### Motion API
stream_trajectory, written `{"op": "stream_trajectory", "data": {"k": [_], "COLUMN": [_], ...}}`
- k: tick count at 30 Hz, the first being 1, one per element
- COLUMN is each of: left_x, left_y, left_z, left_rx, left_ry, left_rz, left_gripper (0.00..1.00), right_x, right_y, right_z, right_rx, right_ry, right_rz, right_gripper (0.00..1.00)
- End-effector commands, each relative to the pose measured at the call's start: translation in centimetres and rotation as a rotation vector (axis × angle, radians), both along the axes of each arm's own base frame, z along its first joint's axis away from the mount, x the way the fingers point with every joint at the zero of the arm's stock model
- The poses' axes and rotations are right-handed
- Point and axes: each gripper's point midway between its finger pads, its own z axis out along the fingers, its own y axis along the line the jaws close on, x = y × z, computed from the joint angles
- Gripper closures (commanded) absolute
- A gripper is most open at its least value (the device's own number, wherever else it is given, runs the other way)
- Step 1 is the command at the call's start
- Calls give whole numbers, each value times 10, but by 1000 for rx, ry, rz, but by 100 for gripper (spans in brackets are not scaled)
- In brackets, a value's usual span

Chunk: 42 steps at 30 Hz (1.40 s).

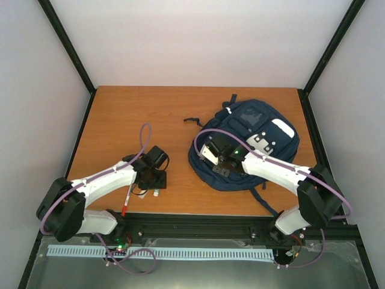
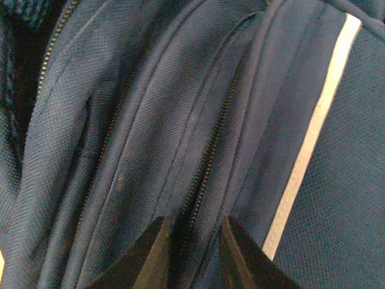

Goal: Pack the student bag
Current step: Pick up the stationery from the center of the board.

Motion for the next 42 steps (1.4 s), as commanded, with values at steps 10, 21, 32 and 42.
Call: {"op": "stream_trajectory", "data": {"k": [10, 21, 32, 42], "left_x": [1, -4, 3, 26], "left_y": [-9, -7, -7, -85], "left_z": [-4, -12, -27, 62], "left_rx": [-15, 12, 88, -159], "left_ry": [19, 59, 88, -59], "left_rz": [-5, -8, -26, -194], "left_gripper": [43, 49, 80, 99], "right_x": [33, 34, 29, 28], "right_y": [-29, -33, -39, -36], "right_z": [114, 127, 124, 160], "right_rx": [261, 494, 523, 559], "right_ry": [-181, -230, -227, -230], "right_rz": [-126, -115, -112, -92], "right_gripper": [97, 97, 97, 97]}}
